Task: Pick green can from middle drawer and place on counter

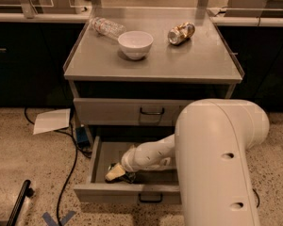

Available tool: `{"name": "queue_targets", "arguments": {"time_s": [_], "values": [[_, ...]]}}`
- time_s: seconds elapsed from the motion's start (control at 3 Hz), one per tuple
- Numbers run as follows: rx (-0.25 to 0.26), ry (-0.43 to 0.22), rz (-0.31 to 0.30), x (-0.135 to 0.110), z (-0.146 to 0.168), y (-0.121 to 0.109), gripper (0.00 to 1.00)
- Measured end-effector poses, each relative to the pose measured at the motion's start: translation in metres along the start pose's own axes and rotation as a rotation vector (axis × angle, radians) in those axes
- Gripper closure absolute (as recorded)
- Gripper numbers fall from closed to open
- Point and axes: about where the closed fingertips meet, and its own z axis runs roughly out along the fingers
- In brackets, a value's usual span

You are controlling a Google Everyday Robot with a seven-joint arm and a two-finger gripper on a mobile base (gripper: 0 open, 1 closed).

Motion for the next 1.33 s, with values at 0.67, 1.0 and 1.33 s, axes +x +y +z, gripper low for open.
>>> {"name": "queue_targets", "arguments": {"time_s": [0.67,1.0,1.33], "values": [[0.024,0.072,0.000,0.029,0.005,-0.001,0.00],[0.034,0.109,-0.002,0.041,0.009,-0.002,0.00],[0.034,0.109,-0.002,0.041,0.009,-0.002,0.19]]}}
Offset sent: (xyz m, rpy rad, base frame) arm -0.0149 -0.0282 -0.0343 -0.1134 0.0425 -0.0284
